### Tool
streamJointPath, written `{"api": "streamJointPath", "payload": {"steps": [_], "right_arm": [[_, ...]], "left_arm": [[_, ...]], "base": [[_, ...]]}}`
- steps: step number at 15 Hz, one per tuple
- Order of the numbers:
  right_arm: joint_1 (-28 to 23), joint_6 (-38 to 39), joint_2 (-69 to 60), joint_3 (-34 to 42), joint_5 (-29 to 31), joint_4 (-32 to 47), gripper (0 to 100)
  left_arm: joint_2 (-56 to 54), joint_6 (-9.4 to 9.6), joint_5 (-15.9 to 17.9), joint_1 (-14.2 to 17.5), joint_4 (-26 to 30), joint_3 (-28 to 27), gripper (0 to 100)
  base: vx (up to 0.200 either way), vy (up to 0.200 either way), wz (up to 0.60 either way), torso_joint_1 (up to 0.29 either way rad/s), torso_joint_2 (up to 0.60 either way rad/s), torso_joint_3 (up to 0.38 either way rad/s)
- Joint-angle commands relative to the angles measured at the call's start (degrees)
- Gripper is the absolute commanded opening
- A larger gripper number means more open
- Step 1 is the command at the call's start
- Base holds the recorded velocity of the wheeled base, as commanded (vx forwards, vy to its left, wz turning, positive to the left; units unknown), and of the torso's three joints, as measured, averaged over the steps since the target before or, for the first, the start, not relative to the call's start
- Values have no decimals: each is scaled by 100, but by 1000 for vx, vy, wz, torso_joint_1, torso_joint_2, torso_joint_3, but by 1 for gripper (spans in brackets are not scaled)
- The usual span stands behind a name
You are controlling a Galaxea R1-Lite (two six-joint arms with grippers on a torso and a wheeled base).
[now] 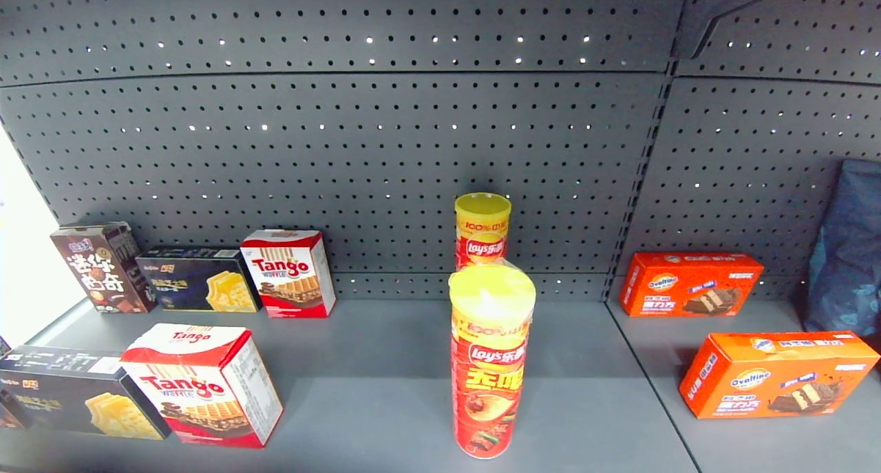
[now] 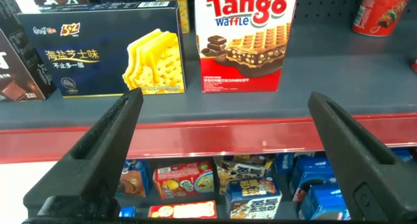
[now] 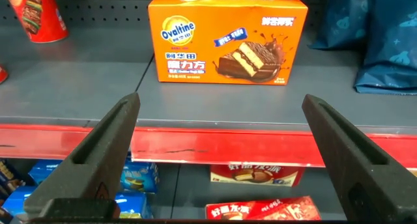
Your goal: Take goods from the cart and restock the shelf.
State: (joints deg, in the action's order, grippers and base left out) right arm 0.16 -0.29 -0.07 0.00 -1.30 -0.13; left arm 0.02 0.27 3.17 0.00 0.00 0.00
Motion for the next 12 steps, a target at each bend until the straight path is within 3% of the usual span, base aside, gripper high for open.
{"api": "streamJointPath", "payload": {"steps": [1, 12], "right_arm": [[2, 3, 7, 0, -1, -4, 100], [2, 3, 7, 0, -1, -4, 100]], "left_arm": [[-2, 8, -1, 0, 0, 0, 100], [-2, -18, -1, 0, 0, 0, 100]], "base": [[0, 0, 0, 0, 0, 0], [0, 0, 0, 0, 0, 0]]}}
